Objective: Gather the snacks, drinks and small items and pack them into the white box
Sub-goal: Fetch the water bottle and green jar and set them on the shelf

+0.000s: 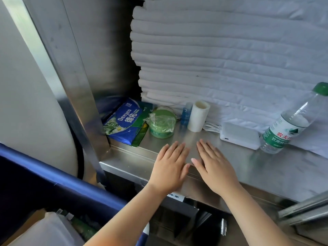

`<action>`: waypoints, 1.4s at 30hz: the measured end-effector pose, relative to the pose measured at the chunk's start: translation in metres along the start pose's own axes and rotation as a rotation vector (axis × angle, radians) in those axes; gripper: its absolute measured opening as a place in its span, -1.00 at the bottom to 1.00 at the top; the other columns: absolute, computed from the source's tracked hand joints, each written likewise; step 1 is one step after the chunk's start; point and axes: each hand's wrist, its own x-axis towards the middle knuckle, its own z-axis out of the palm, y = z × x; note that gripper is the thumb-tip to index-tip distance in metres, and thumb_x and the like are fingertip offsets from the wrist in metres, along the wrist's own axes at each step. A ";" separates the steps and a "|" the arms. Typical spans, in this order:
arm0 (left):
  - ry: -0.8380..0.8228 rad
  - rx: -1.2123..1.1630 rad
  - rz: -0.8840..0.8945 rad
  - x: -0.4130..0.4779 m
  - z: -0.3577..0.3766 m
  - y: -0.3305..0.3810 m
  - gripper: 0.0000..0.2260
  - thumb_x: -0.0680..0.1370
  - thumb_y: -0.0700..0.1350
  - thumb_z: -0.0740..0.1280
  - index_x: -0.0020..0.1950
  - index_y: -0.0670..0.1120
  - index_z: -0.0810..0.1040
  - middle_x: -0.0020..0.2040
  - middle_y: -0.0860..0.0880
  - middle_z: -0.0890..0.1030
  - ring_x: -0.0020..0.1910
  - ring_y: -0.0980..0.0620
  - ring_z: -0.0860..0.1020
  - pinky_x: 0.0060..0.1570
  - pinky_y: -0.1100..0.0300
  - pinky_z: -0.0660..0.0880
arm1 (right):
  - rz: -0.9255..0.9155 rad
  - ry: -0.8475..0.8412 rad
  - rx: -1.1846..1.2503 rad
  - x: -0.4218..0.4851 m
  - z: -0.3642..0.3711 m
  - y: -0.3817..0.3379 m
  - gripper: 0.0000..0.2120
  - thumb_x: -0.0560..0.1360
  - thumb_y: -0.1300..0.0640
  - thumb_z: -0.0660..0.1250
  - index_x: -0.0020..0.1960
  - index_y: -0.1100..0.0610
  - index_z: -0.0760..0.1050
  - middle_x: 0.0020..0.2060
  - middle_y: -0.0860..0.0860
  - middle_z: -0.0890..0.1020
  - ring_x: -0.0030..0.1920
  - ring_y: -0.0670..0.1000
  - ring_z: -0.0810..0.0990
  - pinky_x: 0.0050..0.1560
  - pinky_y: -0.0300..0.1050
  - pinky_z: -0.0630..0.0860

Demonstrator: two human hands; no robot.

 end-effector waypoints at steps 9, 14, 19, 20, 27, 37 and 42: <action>0.011 -0.036 -0.130 -0.003 0.004 0.011 -0.60 0.58 0.06 0.08 0.30 -0.05 0.51 0.31 -0.03 0.51 0.34 -0.06 0.40 0.30 0.00 0.28 | 0.085 -0.010 -0.003 -0.008 -0.001 -0.007 -0.40 0.58 -0.24 -0.16 0.54 0.00 -0.03 0.54 -0.02 0.01 0.53 -0.02 -0.06 0.48 -0.09 -0.13; -0.033 -0.029 -0.219 -0.008 -0.007 0.030 -0.53 0.56 0.14 0.03 0.33 -0.04 0.48 0.35 -0.04 0.47 0.39 -0.08 0.35 0.38 -0.05 0.18 | 0.103 -0.024 -0.036 -0.032 -0.006 -0.007 -0.42 0.59 -0.22 -0.09 0.53 -0.02 -0.03 0.53 0.05 0.03 0.52 0.07 -0.03 0.48 0.01 -0.07; -0.085 -0.042 -0.266 -0.027 -0.009 0.055 -0.52 0.59 0.20 0.07 0.45 0.02 0.32 0.48 -0.01 0.29 0.50 -0.05 0.12 0.44 -0.02 0.01 | 0.121 -0.017 -0.022 -0.087 -0.013 -0.003 -0.40 0.58 -0.24 -0.06 0.53 -0.02 -0.04 0.53 0.07 0.03 0.52 0.11 -0.04 0.48 0.04 -0.10; -0.090 -0.057 -0.261 -0.034 -0.011 0.062 -0.51 0.59 0.19 0.07 0.47 0.03 0.30 0.49 -0.01 0.27 0.50 -0.04 0.09 0.44 -0.01 0.02 | 0.136 -0.011 0.011 -0.103 -0.016 -0.001 -0.40 0.57 -0.25 -0.05 0.53 -0.02 -0.01 0.53 0.06 0.02 0.52 0.09 -0.06 0.48 0.02 -0.11; -0.070 -0.291 -0.127 -0.094 -0.053 0.158 -0.54 0.59 0.13 0.13 0.47 0.04 0.29 0.45 0.03 0.34 0.46 -0.03 0.20 0.38 0.02 0.21 | 0.302 0.129 0.136 -0.272 -0.058 0.026 -0.41 0.54 -0.22 0.12 0.50 -0.01 0.15 0.43 -0.04 0.26 0.43 0.01 0.17 0.41 -0.09 0.19; -0.142 -0.590 0.439 -0.141 -0.134 0.419 -0.50 0.56 0.22 0.02 0.43 0.05 0.33 0.35 0.03 0.44 0.32 0.02 0.39 0.26 0.09 0.36 | 0.810 0.565 -0.031 -0.537 -0.167 0.054 -0.36 0.46 -0.26 0.15 0.38 0.13 0.35 0.29 0.05 0.43 0.30 0.07 0.38 0.30 0.02 0.37; -0.148 -0.678 0.727 -0.157 -0.174 0.533 -0.47 0.54 0.25 0.03 0.43 0.05 0.32 0.38 0.05 0.39 0.37 0.05 0.32 0.30 0.10 0.31 | 1.051 0.736 -0.147 -0.651 -0.220 0.054 -0.30 0.43 -0.25 0.18 0.42 0.15 0.30 0.34 0.09 0.39 0.34 0.08 0.31 0.33 -0.08 0.23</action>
